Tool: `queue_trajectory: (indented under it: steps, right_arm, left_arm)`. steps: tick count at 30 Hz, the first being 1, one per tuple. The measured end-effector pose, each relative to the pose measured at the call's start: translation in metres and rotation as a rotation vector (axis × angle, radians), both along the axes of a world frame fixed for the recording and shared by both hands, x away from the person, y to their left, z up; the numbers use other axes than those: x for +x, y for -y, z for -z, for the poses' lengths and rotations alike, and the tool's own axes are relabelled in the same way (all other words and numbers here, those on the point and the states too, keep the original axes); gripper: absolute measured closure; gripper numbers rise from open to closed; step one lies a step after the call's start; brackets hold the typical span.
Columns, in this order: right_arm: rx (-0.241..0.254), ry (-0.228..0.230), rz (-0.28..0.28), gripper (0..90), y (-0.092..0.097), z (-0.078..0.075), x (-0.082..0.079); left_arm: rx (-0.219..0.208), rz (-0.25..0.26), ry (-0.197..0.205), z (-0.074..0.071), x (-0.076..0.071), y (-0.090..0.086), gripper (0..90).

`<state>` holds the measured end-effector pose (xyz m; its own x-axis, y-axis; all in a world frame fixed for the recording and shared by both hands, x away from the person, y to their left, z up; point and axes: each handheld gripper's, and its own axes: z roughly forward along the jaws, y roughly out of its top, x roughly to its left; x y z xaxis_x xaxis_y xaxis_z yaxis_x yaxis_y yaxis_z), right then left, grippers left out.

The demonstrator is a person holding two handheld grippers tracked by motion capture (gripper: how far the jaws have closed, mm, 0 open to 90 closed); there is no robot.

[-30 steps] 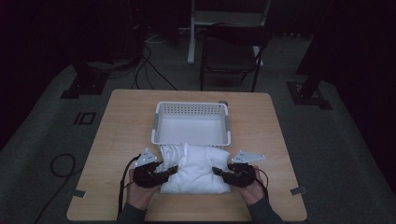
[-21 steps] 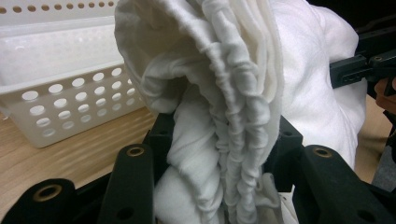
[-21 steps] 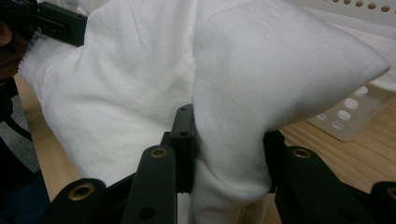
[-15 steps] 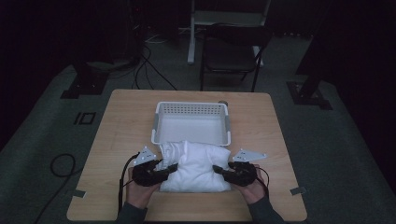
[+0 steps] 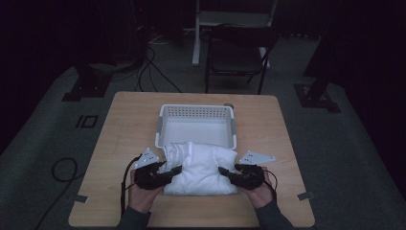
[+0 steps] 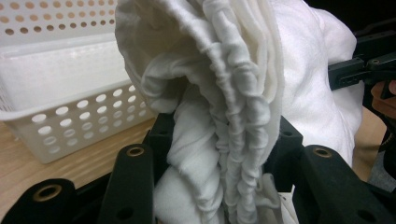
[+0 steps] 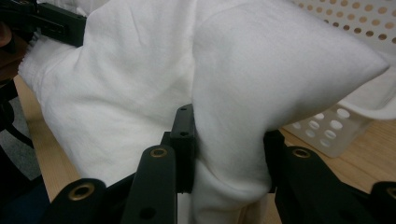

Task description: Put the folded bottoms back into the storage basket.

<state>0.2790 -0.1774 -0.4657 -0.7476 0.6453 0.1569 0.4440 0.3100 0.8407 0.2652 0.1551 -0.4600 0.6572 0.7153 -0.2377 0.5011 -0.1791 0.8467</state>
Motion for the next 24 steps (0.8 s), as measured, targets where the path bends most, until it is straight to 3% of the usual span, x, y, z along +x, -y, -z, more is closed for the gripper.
queue_trajectory:
  steps: [24]
  right_arm:
    - [0.024,0.061,0.015,68.8,0.000,-0.027,0.006]
  left_arm:
    - [-0.007,-0.008,0.059,-0.030,0.007,0.000,55.8]
